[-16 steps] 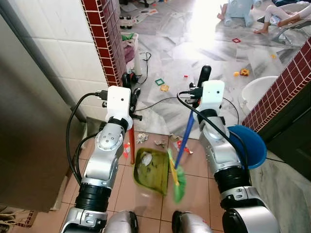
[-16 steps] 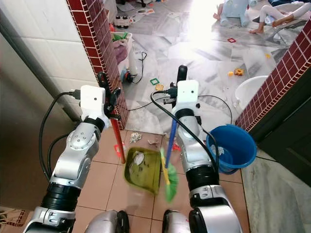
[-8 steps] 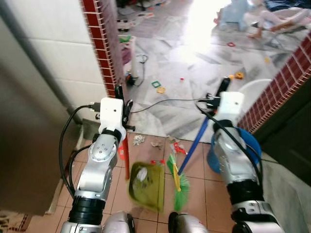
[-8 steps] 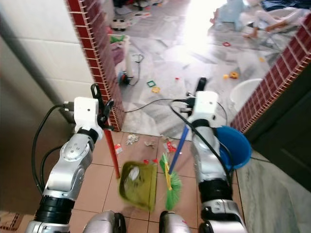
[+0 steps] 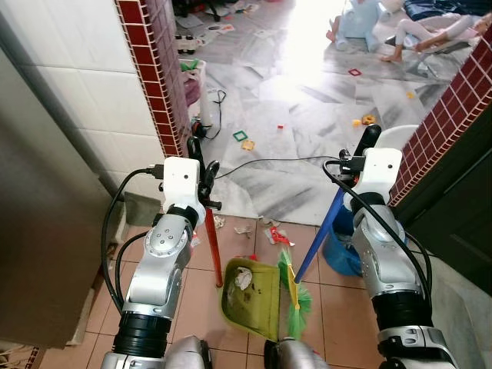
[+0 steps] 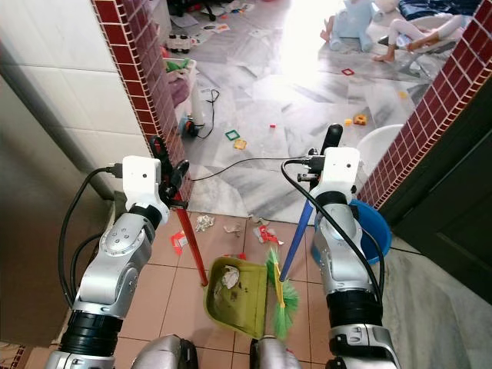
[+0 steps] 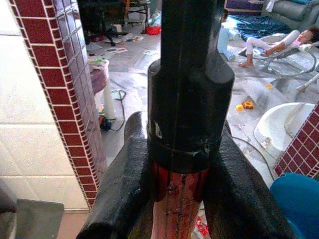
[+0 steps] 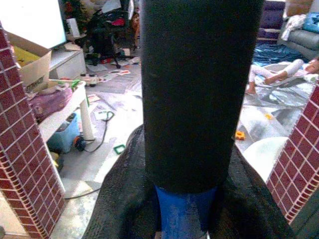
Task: Sweep floor
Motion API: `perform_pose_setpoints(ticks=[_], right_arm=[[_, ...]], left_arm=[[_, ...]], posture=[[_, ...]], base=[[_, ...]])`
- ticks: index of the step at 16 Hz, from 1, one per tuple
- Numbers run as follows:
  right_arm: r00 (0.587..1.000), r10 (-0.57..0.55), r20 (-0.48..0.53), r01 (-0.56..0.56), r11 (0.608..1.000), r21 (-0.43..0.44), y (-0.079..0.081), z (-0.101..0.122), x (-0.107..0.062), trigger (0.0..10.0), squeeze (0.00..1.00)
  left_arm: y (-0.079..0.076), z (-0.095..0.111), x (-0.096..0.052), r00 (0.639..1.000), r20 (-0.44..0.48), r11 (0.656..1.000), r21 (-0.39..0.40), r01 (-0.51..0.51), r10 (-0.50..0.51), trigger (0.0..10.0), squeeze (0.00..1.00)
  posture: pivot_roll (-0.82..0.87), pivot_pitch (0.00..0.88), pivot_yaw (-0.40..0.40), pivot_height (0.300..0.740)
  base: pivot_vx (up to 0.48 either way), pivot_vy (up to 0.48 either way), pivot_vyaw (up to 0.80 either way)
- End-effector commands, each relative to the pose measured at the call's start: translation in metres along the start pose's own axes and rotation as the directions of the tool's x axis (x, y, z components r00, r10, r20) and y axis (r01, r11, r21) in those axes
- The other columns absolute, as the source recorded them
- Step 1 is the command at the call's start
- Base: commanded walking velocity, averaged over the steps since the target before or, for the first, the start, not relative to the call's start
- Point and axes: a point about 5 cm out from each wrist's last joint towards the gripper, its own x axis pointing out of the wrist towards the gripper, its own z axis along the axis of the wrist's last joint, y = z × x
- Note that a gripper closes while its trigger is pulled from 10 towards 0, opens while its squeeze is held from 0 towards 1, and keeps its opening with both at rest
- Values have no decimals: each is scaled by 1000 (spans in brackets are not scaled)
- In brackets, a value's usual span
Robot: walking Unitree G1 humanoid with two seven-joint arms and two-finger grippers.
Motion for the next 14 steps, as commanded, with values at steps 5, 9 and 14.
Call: perform_pose_setpoints(ticks=[5,9,14], right_arm=[[1000,-21,2,22,999,-33,-13,3,-8,10000,0],[1000,-13,-16,12,999,-39,-12,-1,-13,10000,0],[1000,-10,-15,10,999,-40,-11,1,-14,10000,0]], left_arm=[[0,8,-3,999,43,1000,-4,3,-3,10000,0],[1,6,-3,999,37,1000,-5,5,-4,10000,0],[2,6,-1,999,34,1000,-11,8,-8,10000,0]], posture=[[-108,0,-1,740],[-108,0,-4,740],[-125,0,11,740]], base=[[0,0,-320],[0,-254,-728],[0,-288,-565]])
